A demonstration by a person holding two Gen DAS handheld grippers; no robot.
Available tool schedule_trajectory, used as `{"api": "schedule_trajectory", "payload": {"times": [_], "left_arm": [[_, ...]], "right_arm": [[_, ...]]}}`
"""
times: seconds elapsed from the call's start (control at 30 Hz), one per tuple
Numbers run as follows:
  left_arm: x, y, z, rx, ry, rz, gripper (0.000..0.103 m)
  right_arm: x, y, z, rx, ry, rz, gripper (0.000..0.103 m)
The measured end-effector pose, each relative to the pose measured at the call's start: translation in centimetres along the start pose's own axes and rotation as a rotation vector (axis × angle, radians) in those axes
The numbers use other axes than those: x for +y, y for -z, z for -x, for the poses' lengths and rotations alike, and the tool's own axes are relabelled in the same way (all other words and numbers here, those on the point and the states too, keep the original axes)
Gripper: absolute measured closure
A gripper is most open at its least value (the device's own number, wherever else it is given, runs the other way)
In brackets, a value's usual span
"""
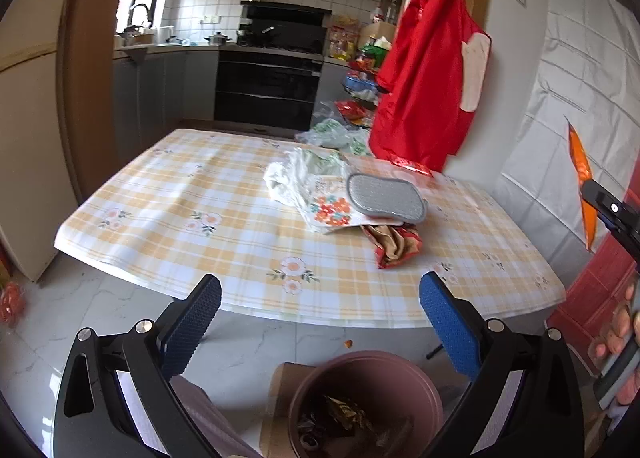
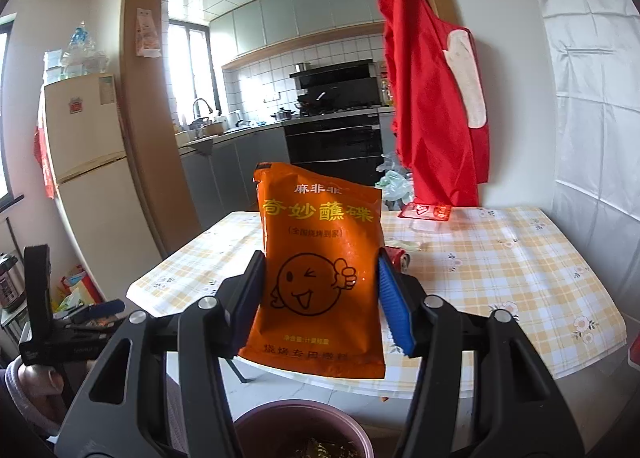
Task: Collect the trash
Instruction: 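Open the left gripper to drop the gold bag, then open the right to drop the orange bag, then move both grippers back over the remaining trash on the table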
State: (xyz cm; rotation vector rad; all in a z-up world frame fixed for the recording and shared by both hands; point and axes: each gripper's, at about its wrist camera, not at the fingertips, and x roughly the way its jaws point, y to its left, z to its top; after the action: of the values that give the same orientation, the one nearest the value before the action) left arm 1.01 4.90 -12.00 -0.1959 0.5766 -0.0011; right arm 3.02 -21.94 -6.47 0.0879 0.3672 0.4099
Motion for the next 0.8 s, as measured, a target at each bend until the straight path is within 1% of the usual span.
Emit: {"api": "schedule_trajectory", "payload": {"times": [0.1, 0.23, 0.3, 0.33, 0.4, 0.43, 0.47, 0.53, 0.63, 0.73, 0.8], "left_arm": [[1.0, -0.4, 0.7, -0.025, -0.023, 0.025, 0.006], [2.0, -0.6, 1.3, -0.035, -0.046, 0.052, 0.006], [2.4, -0.6, 1.4, -0.039, -0.057, 0.062, 0.006], [2.5, -0.6, 1.5, -0.039, -0.060, 0.066, 0.006], [2.7, -0.6, 1.5, -0.039, -0.065, 0.073, 0.006], [2.8, -0.6, 1.5, -0.038, -0.066, 0.075, 0.006], [2.8, -0.6, 1.5, -0.038, -0.067, 0.077, 0.006], [2.9, -0.5, 1.5, -0.036, -0.070, 0.080, 0.006], [2.9, -0.4, 1.3, -0.030, -0.074, 0.083, 0.006], [3.0, -0.3, 1.2, -0.026, -0.077, 0.089, 0.006], [3.0, -0.3, 1.2, -0.025, -0.079, 0.088, 0.006]], "right_arm": [[0.8, -0.1, 0.3, -0.003, -0.019, 0.022, 0.047], [1.9, -0.2, 0.7, -0.001, -0.046, 0.052, 0.046], [2.3, -0.1, 0.8, 0.001, -0.061, 0.061, 0.043], [2.5, -0.2, 0.8, 0.001, -0.070, 0.063, 0.039], [2.8, -0.2, 0.9, -0.005, -0.074, 0.070, 0.037], [3.0, -0.2, 0.9, -0.006, -0.078, 0.078, 0.029], [3.2, -0.2, 1.0, -0.011, -0.076, 0.083, 0.018], [3.4, -0.2, 1.3, -0.038, -0.058, 0.092, 0.010], [3.2, -0.5, 1.4, -0.053, -0.014, 0.090, 0.006], [2.5, -0.4, 1.5, -0.064, 0.047, 0.072, 0.006], [2.1, -0.3, 1.5, -0.065, 0.070, 0.058, 0.006]]}}
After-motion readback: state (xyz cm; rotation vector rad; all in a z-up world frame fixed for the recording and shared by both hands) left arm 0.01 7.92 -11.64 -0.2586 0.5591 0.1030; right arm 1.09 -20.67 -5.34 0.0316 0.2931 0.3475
